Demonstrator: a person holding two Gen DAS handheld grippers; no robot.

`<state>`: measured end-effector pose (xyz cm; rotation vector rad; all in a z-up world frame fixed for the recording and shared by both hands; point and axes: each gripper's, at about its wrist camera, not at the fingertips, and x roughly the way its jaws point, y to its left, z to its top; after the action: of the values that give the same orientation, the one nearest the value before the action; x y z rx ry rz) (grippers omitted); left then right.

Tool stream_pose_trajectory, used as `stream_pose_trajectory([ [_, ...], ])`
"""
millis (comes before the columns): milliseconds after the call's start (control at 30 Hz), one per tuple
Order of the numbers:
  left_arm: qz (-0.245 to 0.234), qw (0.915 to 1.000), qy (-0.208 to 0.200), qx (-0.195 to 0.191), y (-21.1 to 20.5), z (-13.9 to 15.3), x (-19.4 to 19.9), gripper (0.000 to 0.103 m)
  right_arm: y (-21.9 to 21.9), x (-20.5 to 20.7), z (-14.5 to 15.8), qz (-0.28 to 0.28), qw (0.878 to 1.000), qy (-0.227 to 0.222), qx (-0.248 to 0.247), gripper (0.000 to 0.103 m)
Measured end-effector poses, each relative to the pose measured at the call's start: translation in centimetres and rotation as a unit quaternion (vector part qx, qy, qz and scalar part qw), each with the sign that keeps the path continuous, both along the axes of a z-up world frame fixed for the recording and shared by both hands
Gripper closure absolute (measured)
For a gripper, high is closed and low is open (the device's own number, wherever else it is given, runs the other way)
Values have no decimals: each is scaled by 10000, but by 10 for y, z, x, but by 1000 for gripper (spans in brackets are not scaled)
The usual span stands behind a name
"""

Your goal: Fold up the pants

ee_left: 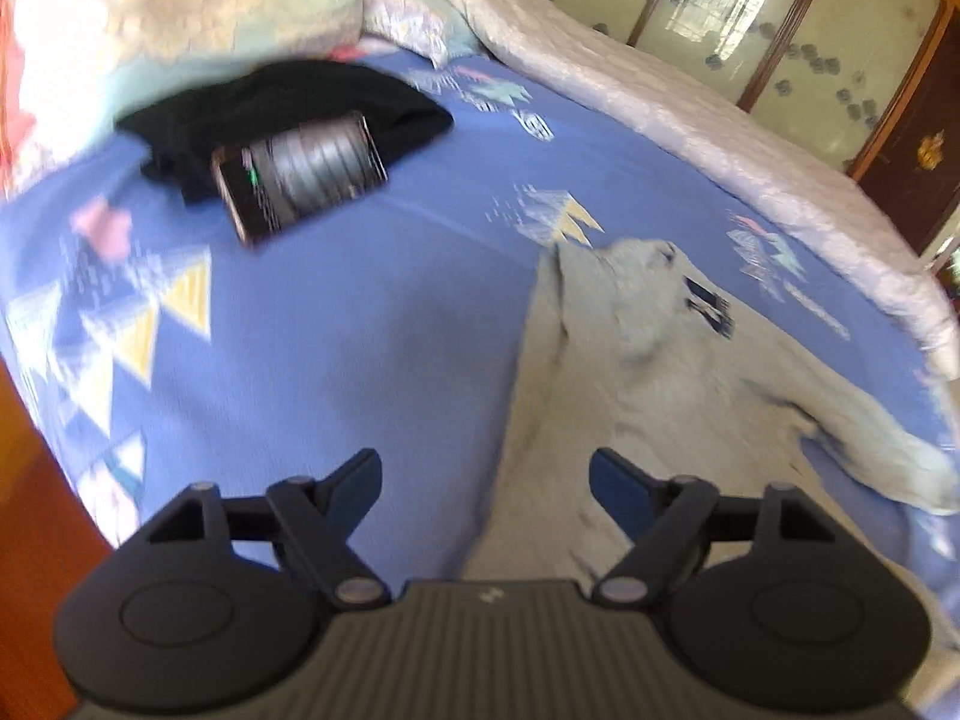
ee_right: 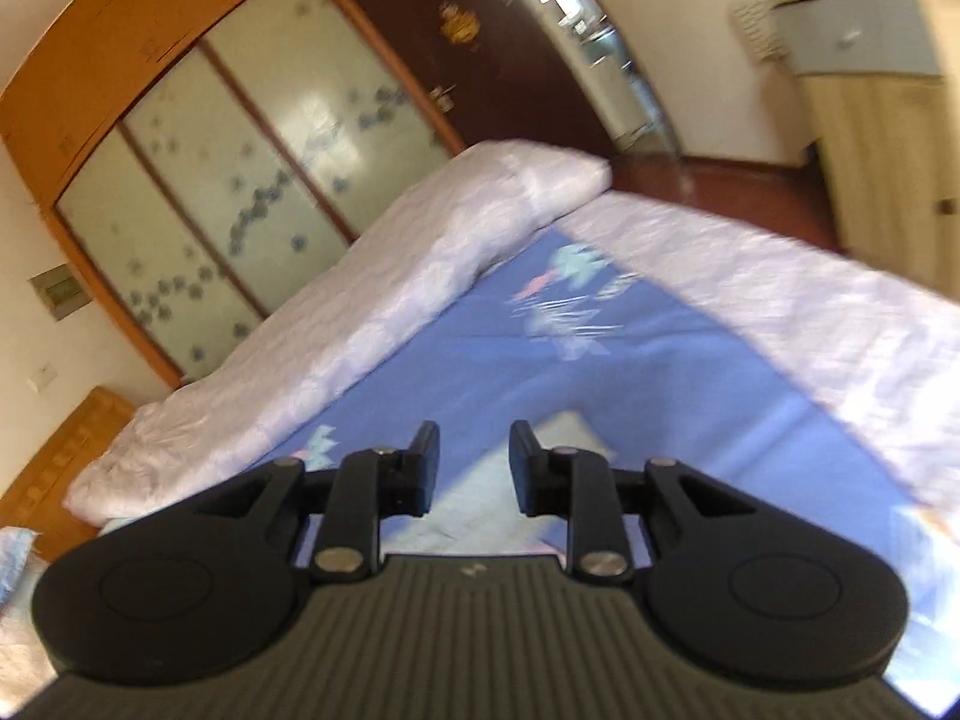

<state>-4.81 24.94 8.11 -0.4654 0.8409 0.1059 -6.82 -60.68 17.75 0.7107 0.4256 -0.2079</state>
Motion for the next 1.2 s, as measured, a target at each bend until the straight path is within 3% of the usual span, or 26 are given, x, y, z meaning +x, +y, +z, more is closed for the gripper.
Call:
stream_pose_trajectory([
  [100,-128,9990,167,-396,-2,-11,-8,22,0,-48,-32,-292,9993,229,13,74],
  [267,-187,9968,350,-697,-7,-22,-15,21,5,-96,-116,-730,9917,689,807,74],
  [433,-151,9951,464,-856,-15,-28,-23,20,11,-90,-162,-831,9800,680,1675,74],
  [533,-51,9931,536,-1045,-18,-36,-30,21,5,-76,-169,-986,9756,819,1783,74],
  [600,18,9910,588,-1206,-22,-41,-34,35,-1,-60,-173,-1009,9732,981,1819,77],
  [633,16,9900,618,-1267,-25,-45,-36,59,-3,-63,-173,-998,9725,989,1860,93],
  [667,18,9894,657,-1295,-28,-47,-36,75,-2,-57,-171,-1014,9732,957,1829,98],
  [733,55,9884,649,-1375,-33,-50,-35,87,-1,-54,-157,-970,9788,756,1641,98],
  [833,86,9901,638,-1246,-42,-46,-28,87,-9,-35,-139,-792,9850,568,1421,98],
  [900,84,9907,677,-1174,-45,-43,-23,86,-14,-9,-137,-741,9847,541,1481,92],
  [933,119,9908,709,-1143,-46,-43,-21,85,-18,4,-140,-728,9836,496,1571,82],
  [967,148,9908,728,-1131,-46,-42,-20,80,-21,17,-143,-680,9829,441,1655,57],
  [1000,161,9908,719,-1139,-46,-41,-21,76,-23,29,-146,-756,9823,449,1657,49],
  [1067,225,9912,671,-1119,-46,-38,-24,59,-27,34,-148,-1049,9820,614,1447,48],
  [1133,273,9916,636,-1089,-45,-37,-30,50,-30,23,-149,-1036,9827,493,1452,49],
  [1200,304,9908,659,-1146,-42,-38,-34,49,-32,1,-149,-1076,9826,383,1466,49],
])
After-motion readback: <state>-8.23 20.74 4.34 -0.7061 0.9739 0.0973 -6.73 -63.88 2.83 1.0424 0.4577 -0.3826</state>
